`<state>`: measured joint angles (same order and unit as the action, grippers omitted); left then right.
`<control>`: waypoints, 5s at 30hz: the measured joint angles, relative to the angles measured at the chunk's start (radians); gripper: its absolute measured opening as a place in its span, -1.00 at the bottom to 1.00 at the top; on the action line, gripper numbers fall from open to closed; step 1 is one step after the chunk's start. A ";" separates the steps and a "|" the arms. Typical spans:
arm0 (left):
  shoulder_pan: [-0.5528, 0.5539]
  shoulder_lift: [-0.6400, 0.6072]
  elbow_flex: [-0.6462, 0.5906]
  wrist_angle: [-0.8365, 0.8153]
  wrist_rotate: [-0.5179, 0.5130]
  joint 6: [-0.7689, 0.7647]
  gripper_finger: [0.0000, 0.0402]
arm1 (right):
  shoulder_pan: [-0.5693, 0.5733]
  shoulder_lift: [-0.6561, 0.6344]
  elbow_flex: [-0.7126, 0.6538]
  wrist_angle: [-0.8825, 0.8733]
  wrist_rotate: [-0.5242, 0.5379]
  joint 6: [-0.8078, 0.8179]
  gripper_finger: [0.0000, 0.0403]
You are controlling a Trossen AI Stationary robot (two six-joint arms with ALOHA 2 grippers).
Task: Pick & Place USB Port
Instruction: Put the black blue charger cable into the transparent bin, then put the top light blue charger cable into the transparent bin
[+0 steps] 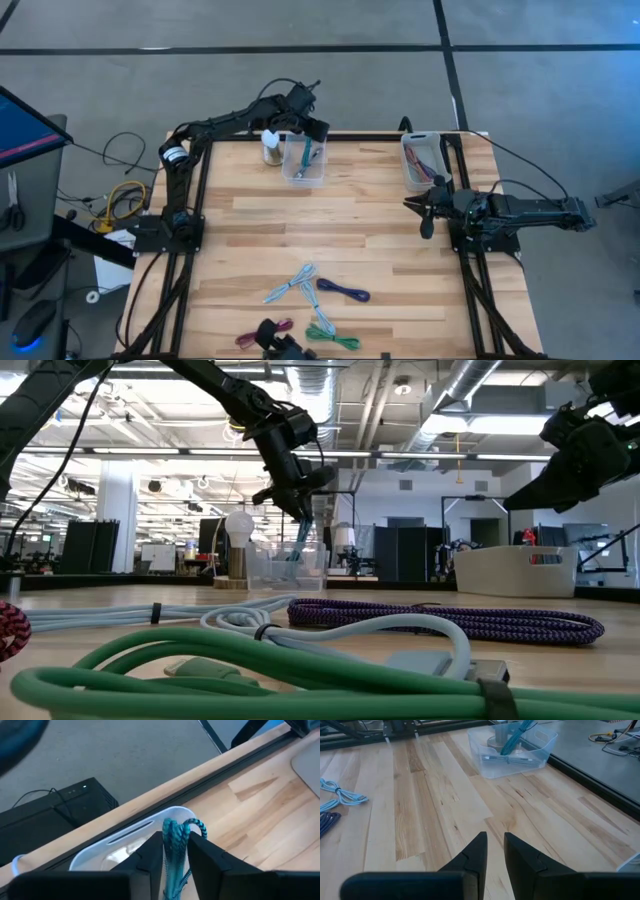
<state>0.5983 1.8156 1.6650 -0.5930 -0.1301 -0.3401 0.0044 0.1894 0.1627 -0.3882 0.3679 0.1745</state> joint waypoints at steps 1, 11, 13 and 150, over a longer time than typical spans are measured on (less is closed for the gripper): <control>-0.001 0.000 0.000 0.000 0.000 0.000 -0.53 | 0.000 0.000 0.000 0.000 0.000 0.000 -0.71; -0.003 -0.001 -0.001 0.012 0.000 0.000 -0.12 | 0.000 0.000 0.000 0.000 0.000 0.000 -0.71; -0.003 -0.005 -0.001 0.014 0.004 0.000 -0.12 | 0.000 0.000 0.000 0.000 0.000 0.000 -0.71; -0.883 -0.286 -0.696 0.297 0.279 -0.924 -0.51 | 0.000 0.000 0.000 0.030 0.000 0.003 -0.71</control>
<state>-0.2846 1.5299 0.9691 -0.2957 0.1492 -1.2645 0.0044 0.1894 0.1627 -0.3580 0.3679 0.1772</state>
